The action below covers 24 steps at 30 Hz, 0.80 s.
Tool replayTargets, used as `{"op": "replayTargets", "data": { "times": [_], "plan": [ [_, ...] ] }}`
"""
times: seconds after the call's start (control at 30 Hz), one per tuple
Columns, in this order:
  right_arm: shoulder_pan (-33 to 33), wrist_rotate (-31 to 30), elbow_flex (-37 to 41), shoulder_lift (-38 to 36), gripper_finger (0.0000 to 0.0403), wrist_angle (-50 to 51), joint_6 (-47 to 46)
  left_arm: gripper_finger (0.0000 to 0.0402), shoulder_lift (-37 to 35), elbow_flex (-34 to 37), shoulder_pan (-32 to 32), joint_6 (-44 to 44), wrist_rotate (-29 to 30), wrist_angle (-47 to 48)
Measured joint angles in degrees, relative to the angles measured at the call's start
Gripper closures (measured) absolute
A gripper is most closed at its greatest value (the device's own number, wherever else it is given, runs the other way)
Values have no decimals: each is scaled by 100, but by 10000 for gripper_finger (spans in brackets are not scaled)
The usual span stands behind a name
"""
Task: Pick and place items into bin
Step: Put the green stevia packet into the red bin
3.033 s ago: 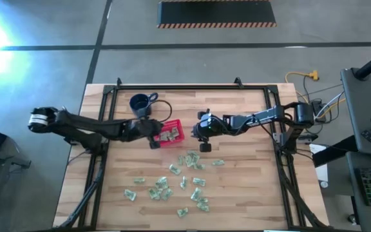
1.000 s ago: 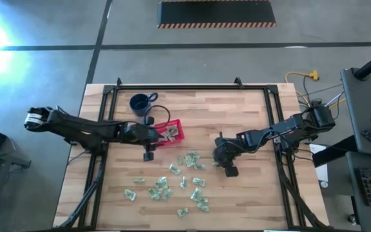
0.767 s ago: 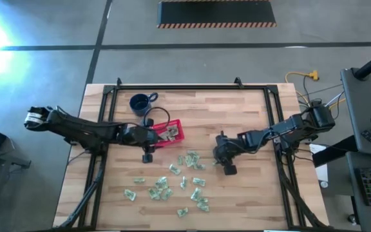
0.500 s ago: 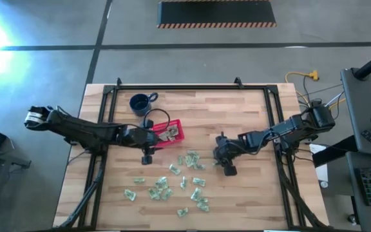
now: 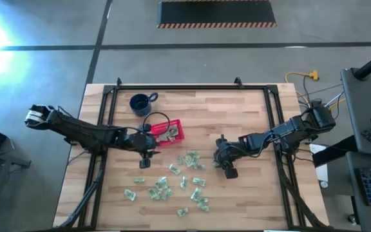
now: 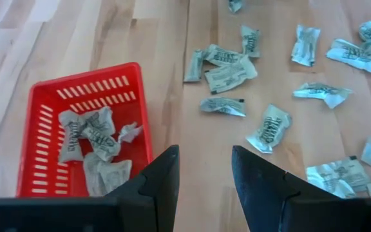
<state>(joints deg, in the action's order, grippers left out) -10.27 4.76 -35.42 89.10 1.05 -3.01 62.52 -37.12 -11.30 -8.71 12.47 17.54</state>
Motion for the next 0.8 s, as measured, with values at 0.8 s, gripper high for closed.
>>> {"op": "replayTargets", "data": {
  "times": [0.8],
  "plan": [
    [3,-625,219,2,389,-221,47,276,0,-2,-634,-644,183,47]
  ]
}}
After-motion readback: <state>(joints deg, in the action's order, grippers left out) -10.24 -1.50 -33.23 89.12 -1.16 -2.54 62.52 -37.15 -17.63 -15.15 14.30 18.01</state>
